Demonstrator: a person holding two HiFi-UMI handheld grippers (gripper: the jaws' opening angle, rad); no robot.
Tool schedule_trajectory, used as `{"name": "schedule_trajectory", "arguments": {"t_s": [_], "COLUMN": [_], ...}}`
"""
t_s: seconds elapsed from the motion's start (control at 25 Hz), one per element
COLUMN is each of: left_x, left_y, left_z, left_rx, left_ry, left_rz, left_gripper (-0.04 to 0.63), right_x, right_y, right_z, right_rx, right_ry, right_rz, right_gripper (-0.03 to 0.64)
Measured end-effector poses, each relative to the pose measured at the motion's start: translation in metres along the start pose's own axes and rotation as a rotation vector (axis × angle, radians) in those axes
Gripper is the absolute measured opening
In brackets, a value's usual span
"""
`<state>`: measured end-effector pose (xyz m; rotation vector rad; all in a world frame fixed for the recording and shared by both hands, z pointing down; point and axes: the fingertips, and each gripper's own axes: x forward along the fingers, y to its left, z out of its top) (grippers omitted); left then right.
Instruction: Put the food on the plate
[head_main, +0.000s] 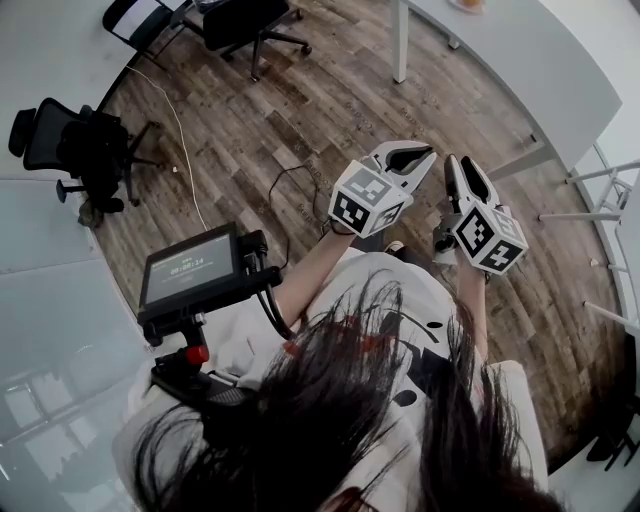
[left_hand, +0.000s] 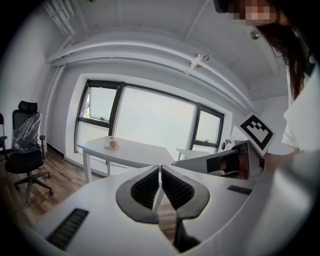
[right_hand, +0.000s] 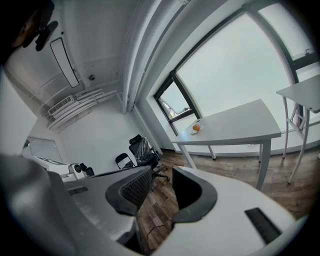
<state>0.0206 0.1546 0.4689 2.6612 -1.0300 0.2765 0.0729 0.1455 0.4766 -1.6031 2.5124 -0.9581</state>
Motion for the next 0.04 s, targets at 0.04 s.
{"name": "schedule_trajectory", "arguments": {"t_s": [0.04], "left_x": [-0.0003], "left_y": [0.0013], "left_z": [-0.0012], "left_rx": [0.000], "left_ry": [0.000], "left_rz": [0.000], "left_gripper": [0.015], "right_x": [0.0006], "right_y": [-0.0003], "right_z": [-0.0010], "right_rx": [0.002], "right_ry": [-0.002], "right_rz": [-0.002], "right_gripper": [0.141]}}
